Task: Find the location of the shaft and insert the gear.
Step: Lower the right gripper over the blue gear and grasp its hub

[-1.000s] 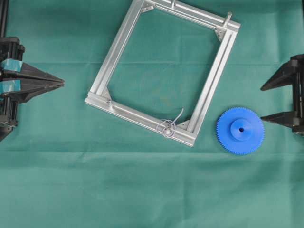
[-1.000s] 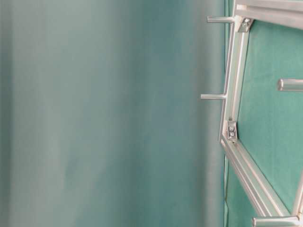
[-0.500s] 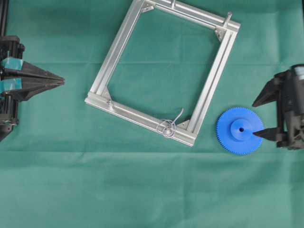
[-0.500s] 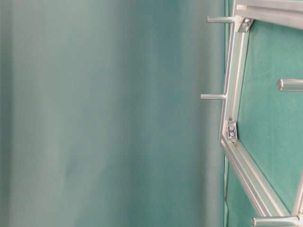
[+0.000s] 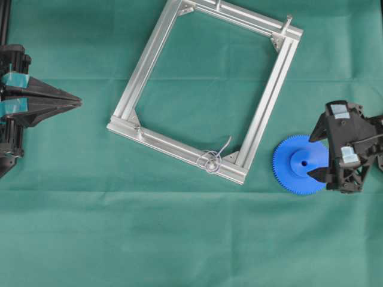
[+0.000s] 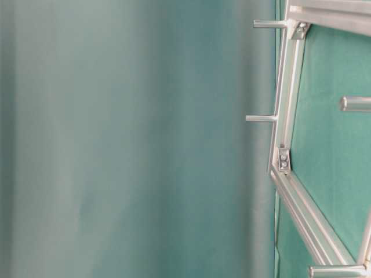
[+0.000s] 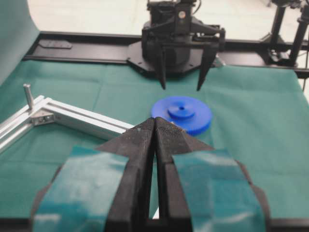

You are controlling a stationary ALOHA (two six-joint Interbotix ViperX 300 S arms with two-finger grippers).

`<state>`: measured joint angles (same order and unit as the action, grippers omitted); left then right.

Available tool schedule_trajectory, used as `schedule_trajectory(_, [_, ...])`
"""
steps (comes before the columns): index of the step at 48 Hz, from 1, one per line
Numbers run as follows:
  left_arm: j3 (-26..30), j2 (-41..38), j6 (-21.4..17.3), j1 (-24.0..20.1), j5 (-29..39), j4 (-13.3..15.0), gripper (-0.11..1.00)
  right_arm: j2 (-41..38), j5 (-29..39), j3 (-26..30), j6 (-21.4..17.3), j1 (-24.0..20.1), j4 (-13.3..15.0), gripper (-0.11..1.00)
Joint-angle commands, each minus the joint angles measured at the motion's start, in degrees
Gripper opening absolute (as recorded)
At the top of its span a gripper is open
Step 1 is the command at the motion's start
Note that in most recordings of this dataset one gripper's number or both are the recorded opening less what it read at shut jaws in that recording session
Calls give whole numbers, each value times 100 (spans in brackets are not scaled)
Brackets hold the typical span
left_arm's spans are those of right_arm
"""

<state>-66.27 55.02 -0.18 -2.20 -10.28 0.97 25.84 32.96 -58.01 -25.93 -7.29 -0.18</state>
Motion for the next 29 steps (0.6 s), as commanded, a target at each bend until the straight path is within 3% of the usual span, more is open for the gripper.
schedule_trajectory(1, [141, -53, 0, -9, -26, 9, 2, -70, -281, -35, -79, -44, 0, 91])
schedule_trajectory(29, [149, -53, 26, -18, -26, 9, 2, -905, -1063, -237, -413, -141, 0, 91])
